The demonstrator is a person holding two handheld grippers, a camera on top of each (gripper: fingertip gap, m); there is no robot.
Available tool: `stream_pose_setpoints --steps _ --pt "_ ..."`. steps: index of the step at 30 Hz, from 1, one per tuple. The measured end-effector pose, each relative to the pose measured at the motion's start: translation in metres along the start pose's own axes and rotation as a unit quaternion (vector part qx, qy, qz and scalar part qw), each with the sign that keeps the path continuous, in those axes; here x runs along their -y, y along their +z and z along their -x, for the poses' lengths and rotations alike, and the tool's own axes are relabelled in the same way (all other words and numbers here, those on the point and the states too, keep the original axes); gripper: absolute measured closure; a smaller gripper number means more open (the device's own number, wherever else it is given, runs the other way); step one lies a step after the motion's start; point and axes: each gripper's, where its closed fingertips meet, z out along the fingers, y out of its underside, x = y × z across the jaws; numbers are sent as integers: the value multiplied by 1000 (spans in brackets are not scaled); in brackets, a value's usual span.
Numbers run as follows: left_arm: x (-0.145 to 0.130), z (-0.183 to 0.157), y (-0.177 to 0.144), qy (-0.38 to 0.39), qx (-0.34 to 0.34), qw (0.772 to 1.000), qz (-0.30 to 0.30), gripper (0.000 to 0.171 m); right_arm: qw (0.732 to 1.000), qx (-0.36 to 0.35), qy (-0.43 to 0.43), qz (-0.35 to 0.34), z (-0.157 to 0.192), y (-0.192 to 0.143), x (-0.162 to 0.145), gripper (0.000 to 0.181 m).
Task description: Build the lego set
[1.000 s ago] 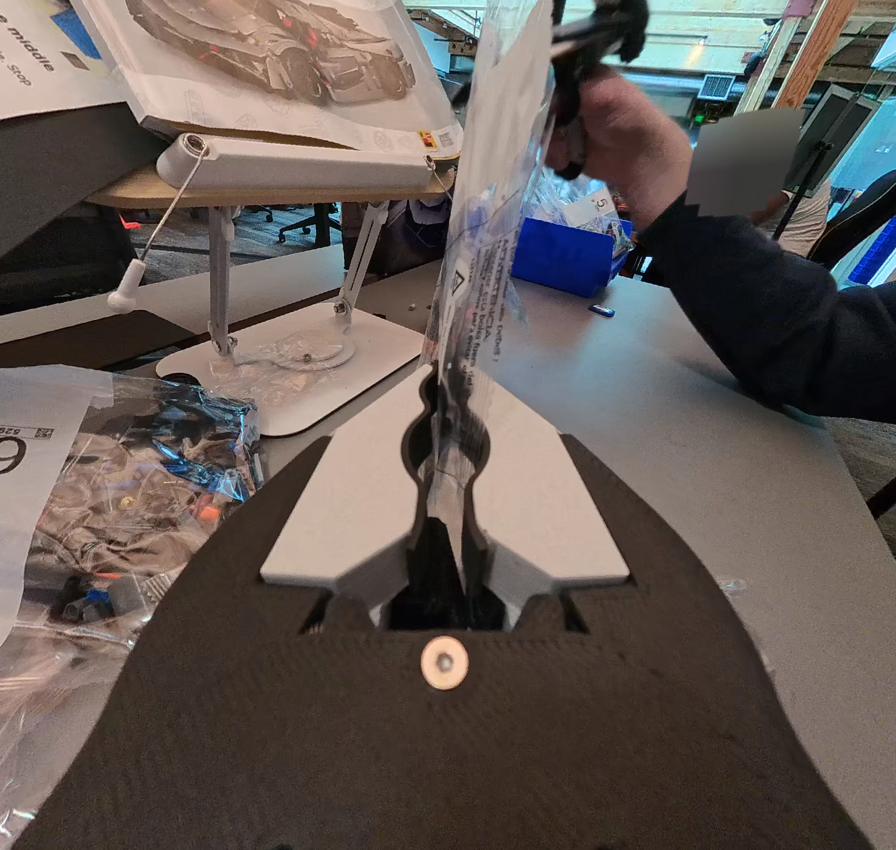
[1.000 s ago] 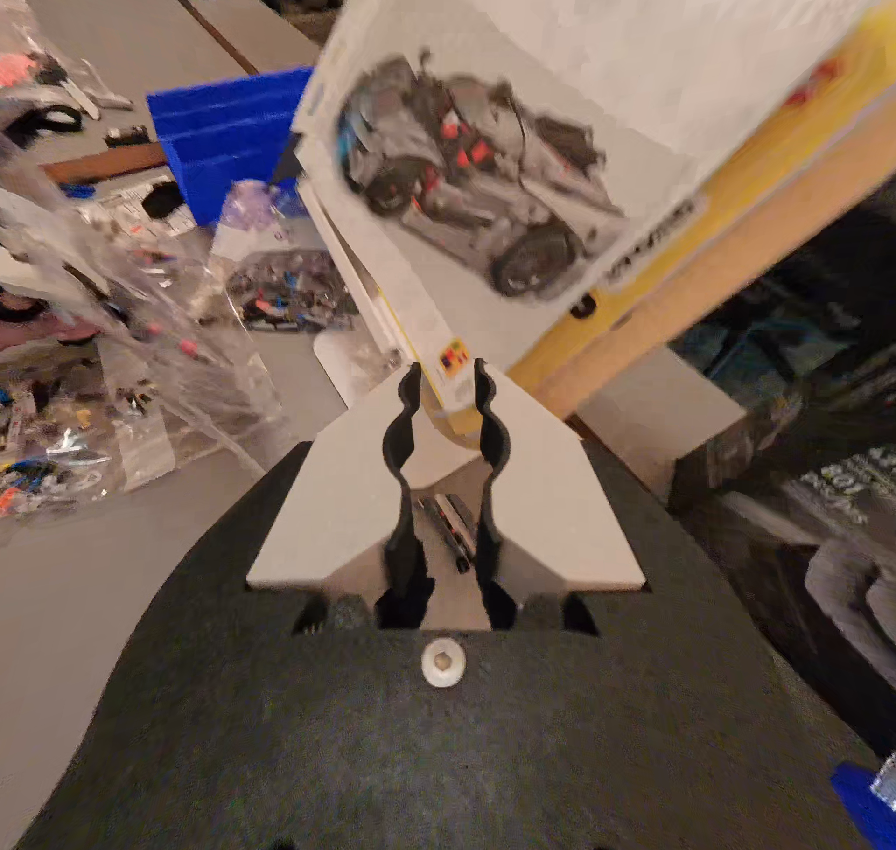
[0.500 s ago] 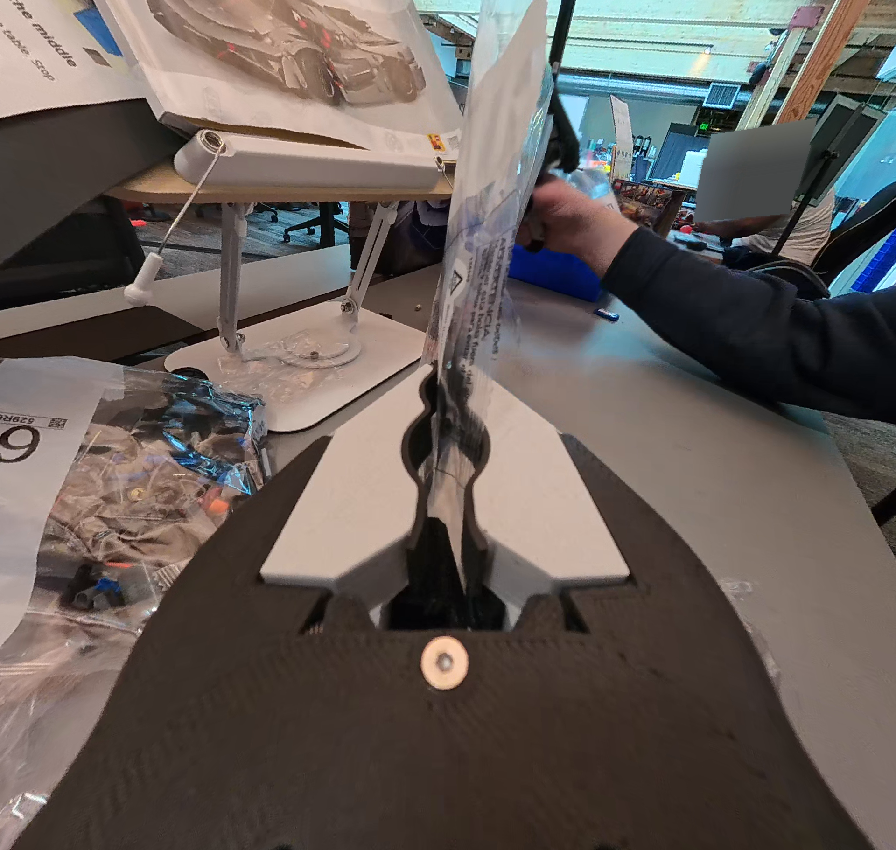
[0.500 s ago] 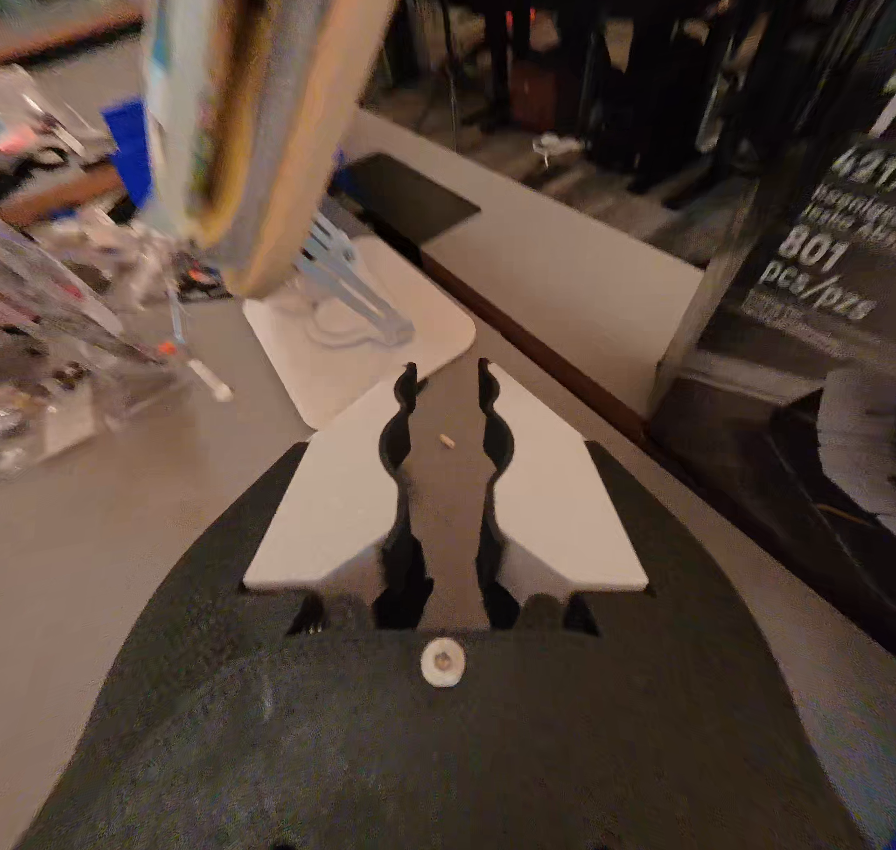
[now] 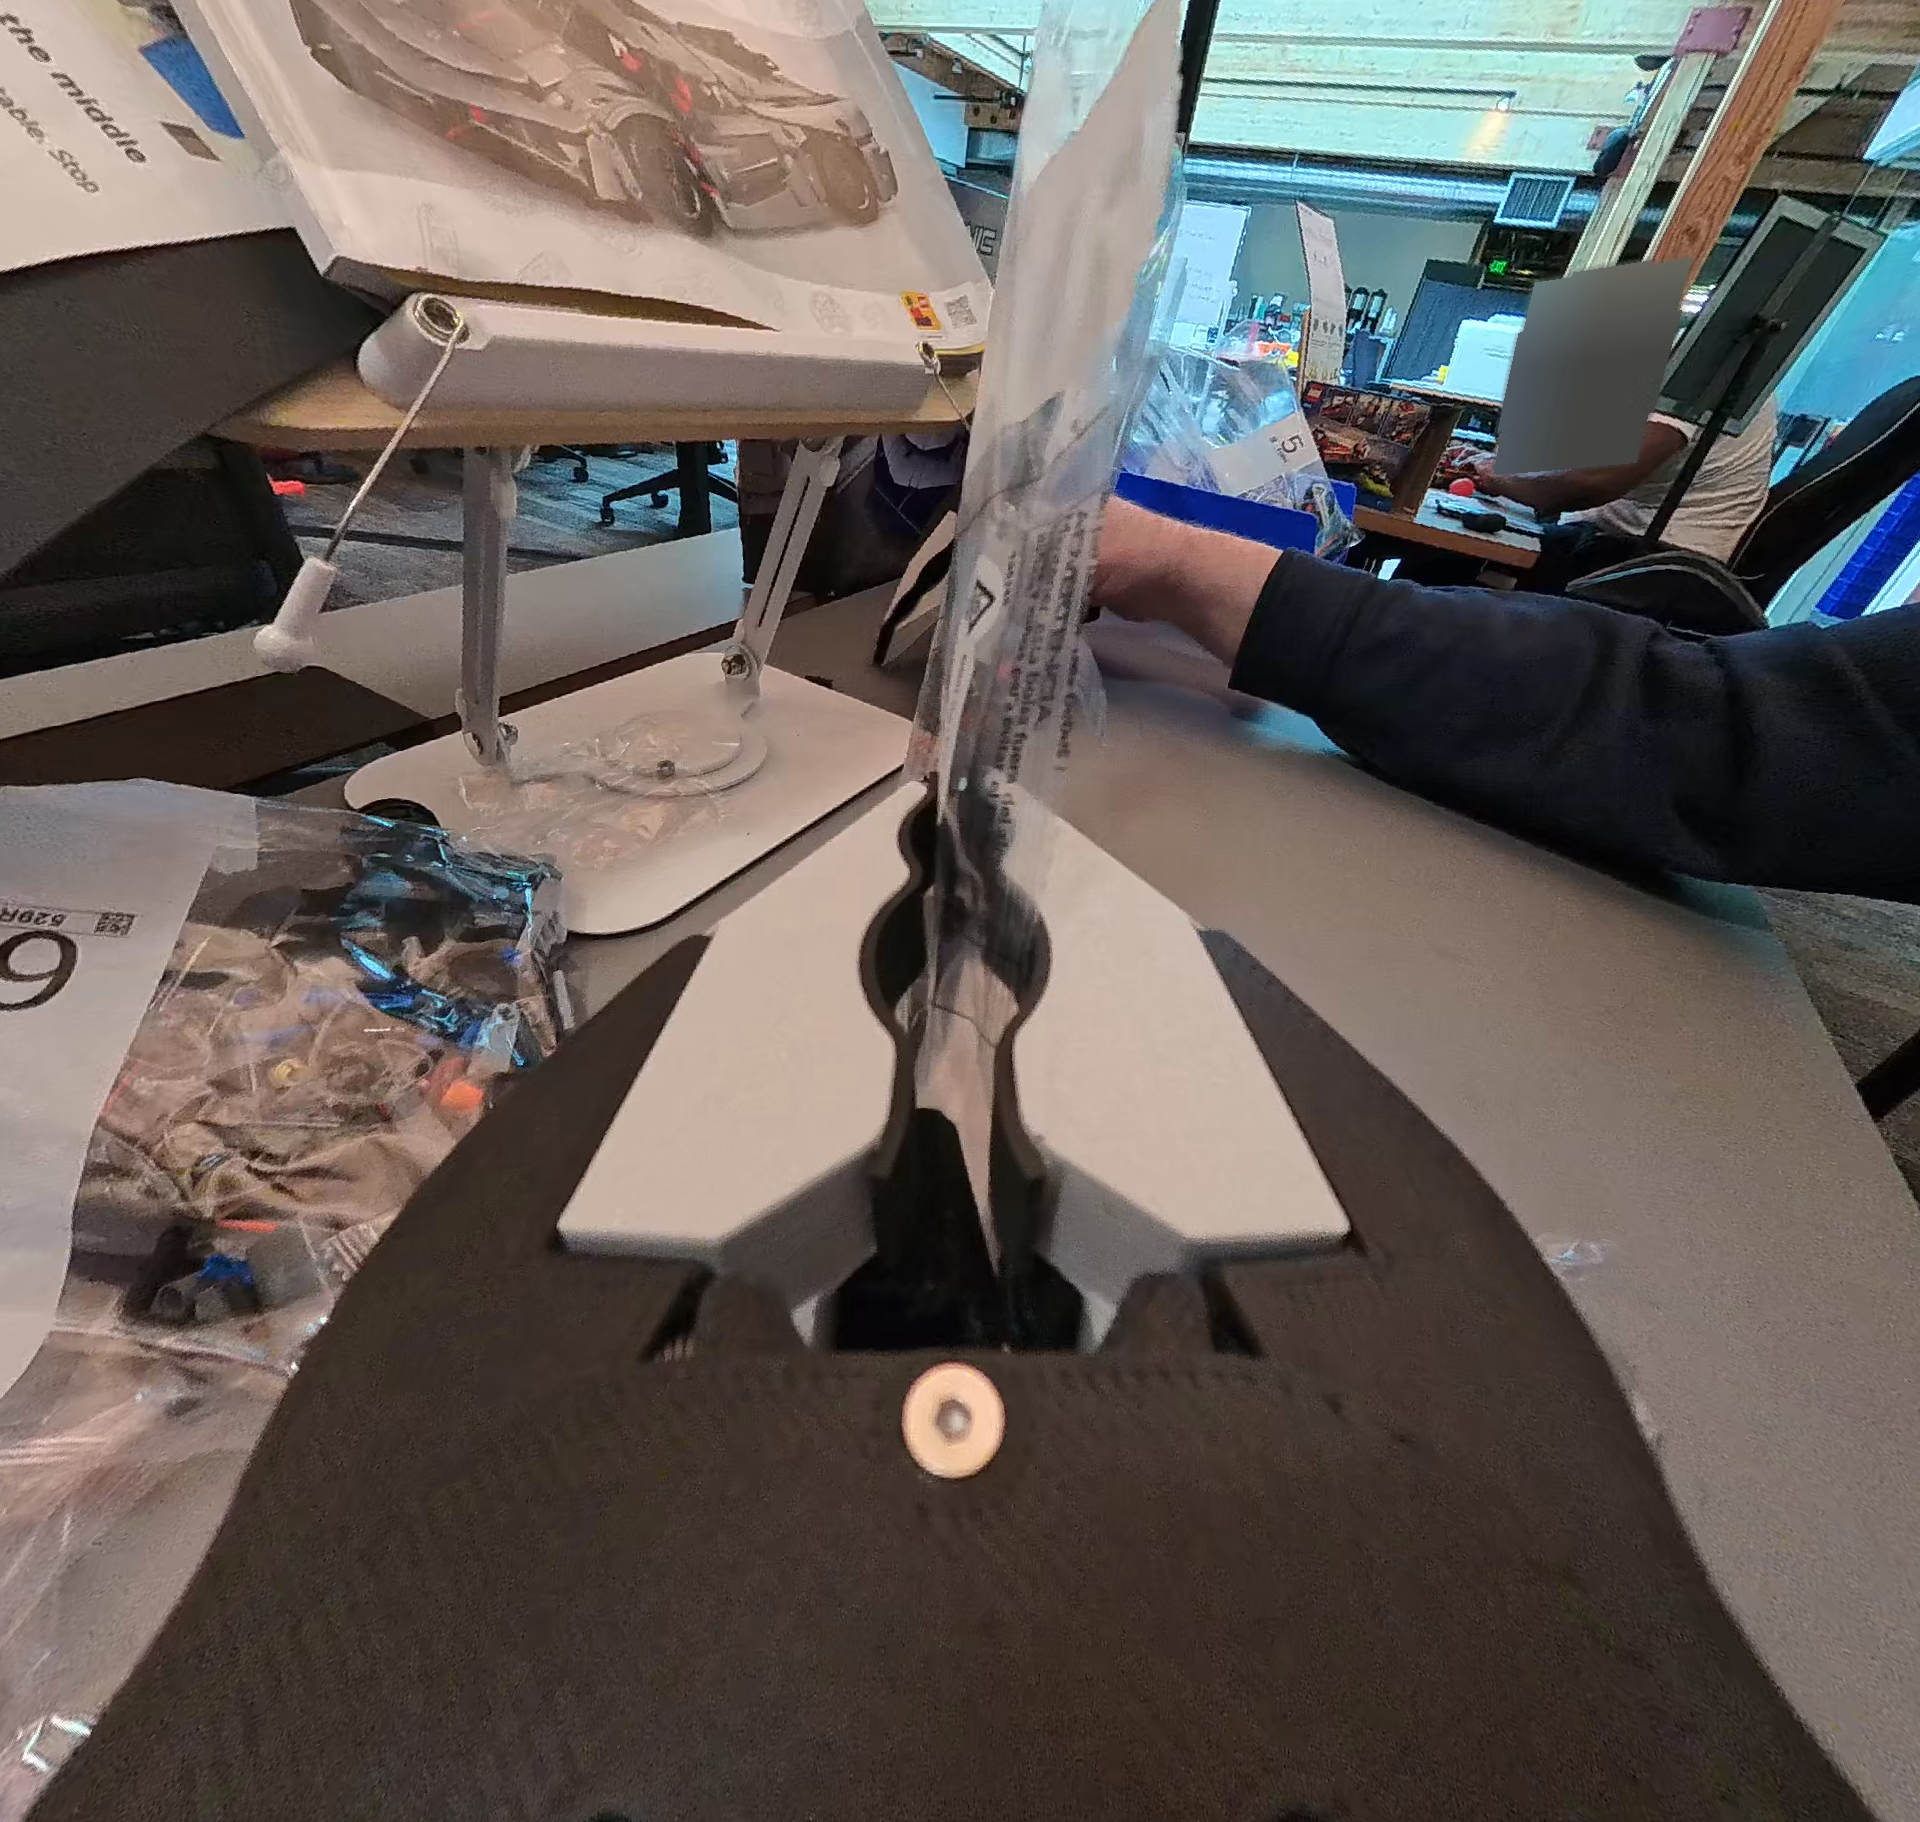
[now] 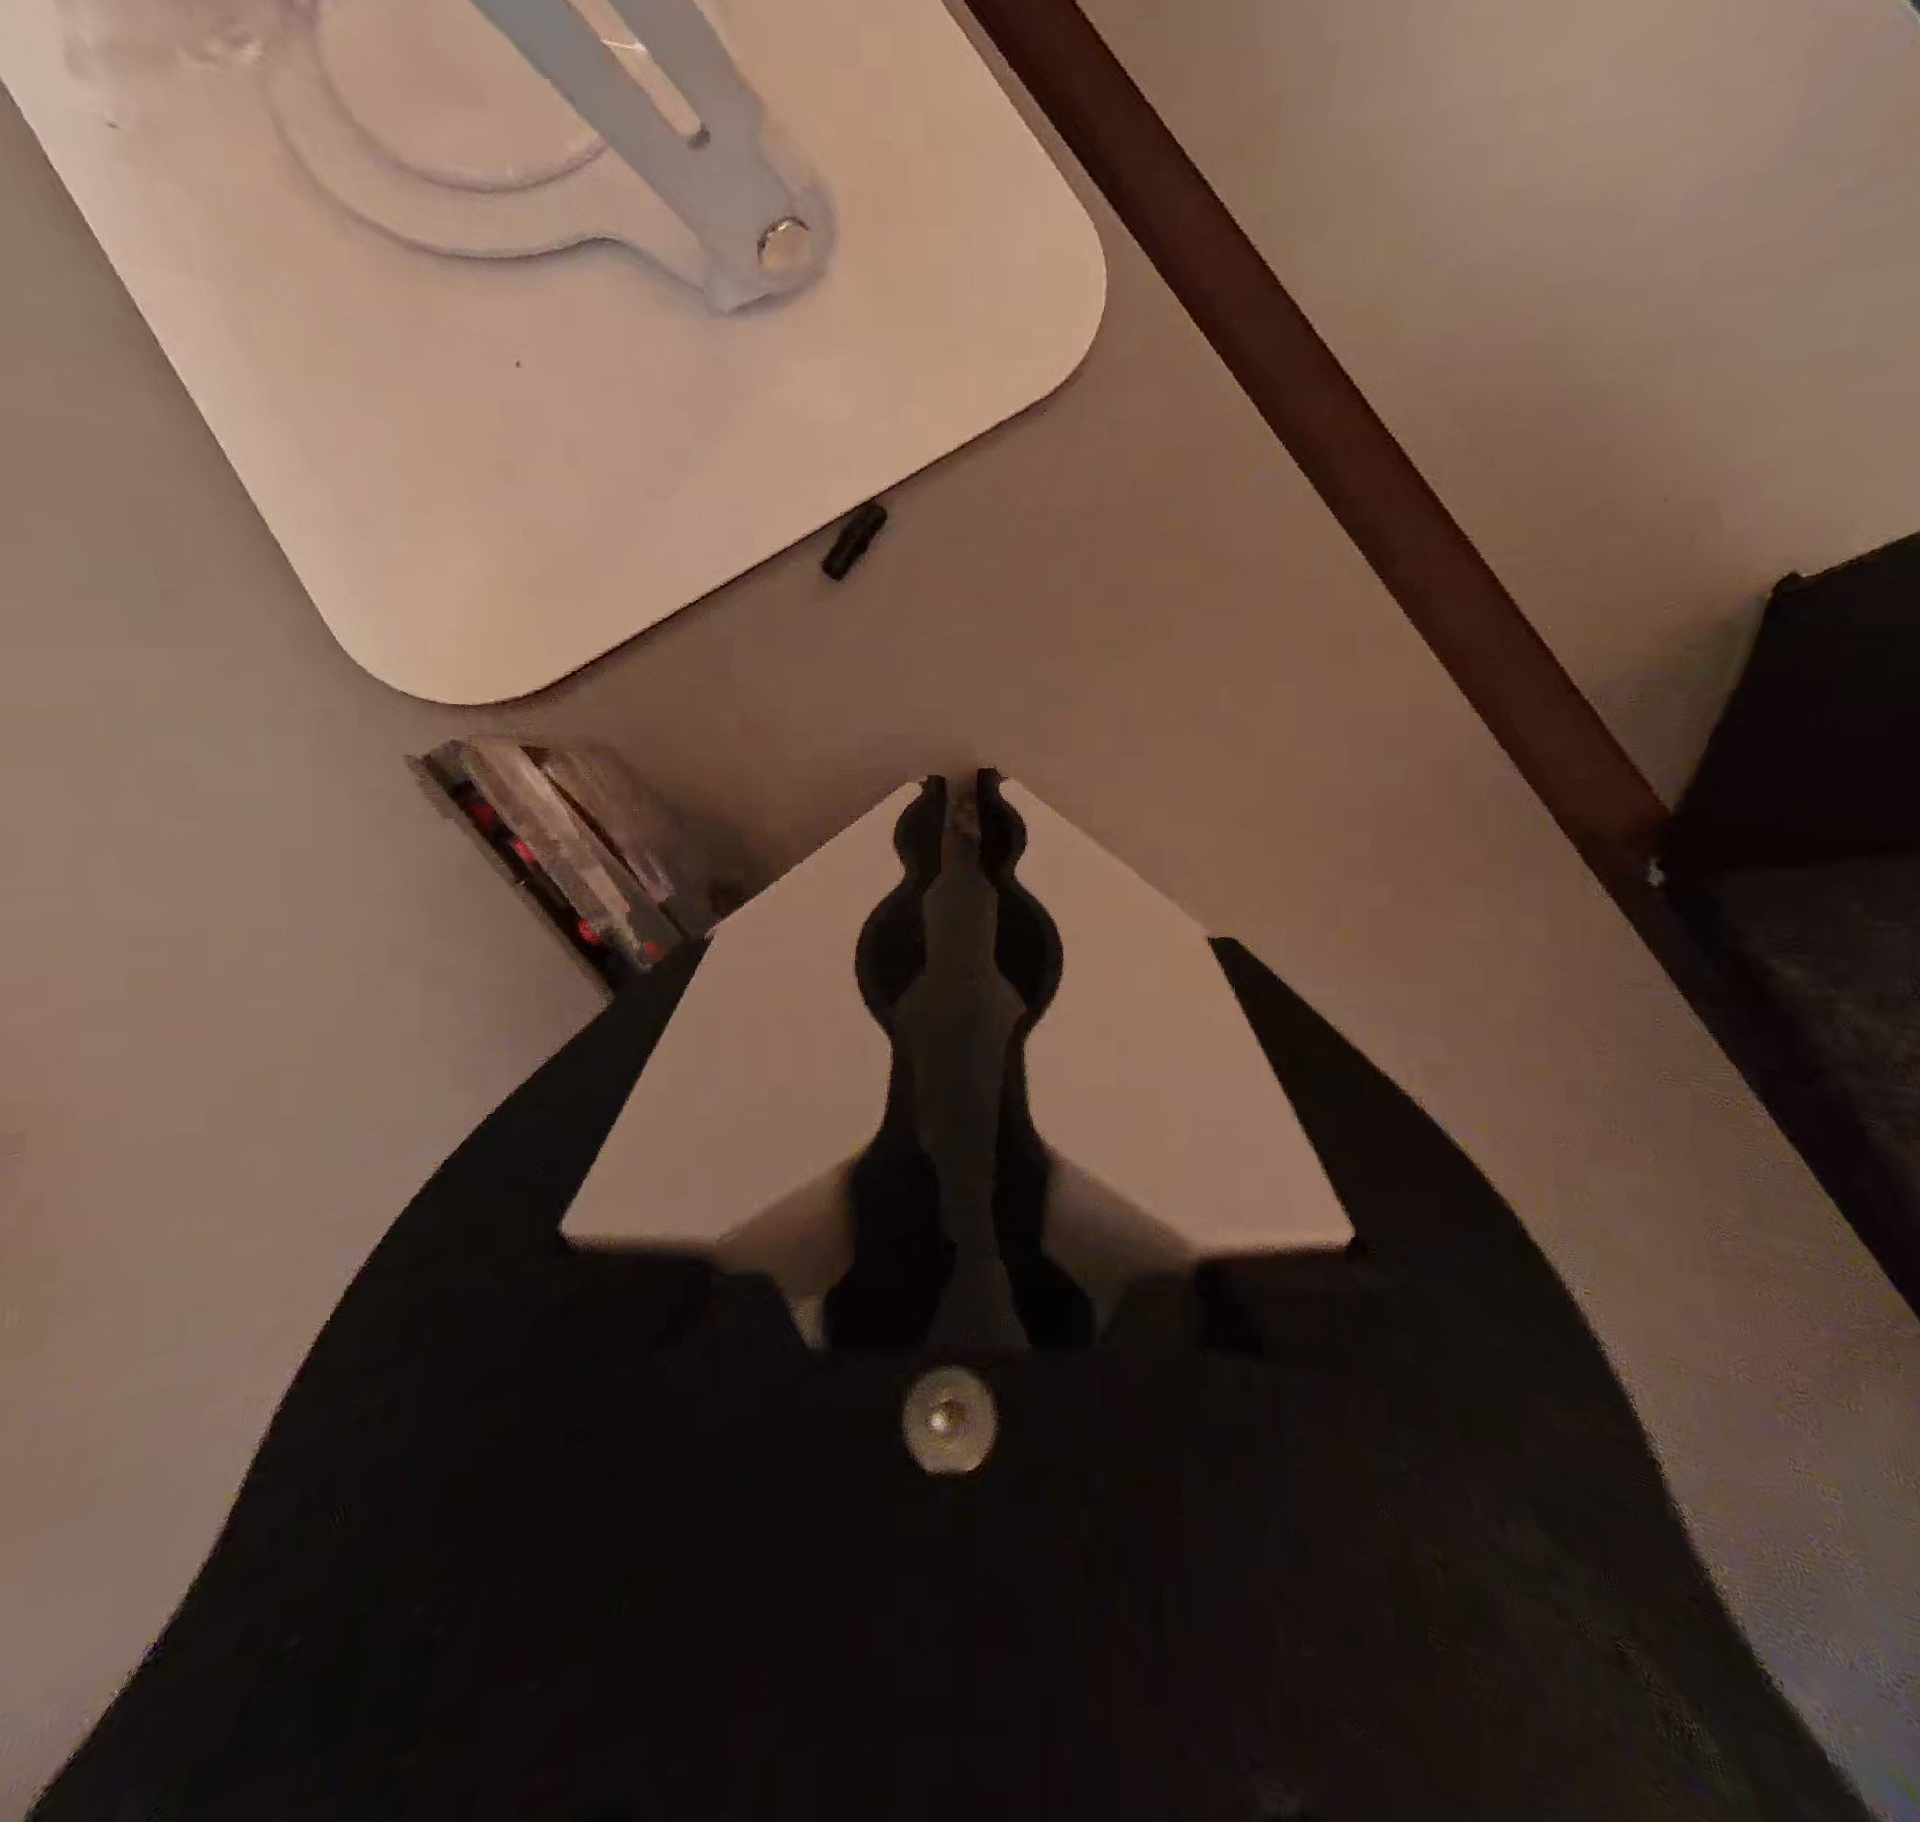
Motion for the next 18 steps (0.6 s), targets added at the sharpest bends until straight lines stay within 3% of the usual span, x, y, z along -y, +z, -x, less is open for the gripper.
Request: stream_pose_setpoints --steps 2,4,15,18 --pt "0 0 0 0 0 1000 -1 169 1000 5 7 -8 0 -3 2 163" --pt "1 0 0 0 0 1000 -1 169 999 9 30 -32 -3 -8 9 161" --pt "0 1 -1 -2 1 1000 -1 169 999 24 23 -3 -7 -12 -15 176" --pt "0 1 -1 -2 1 1000 -1 169 998 32 48 -11 -10 -16 -15 160"
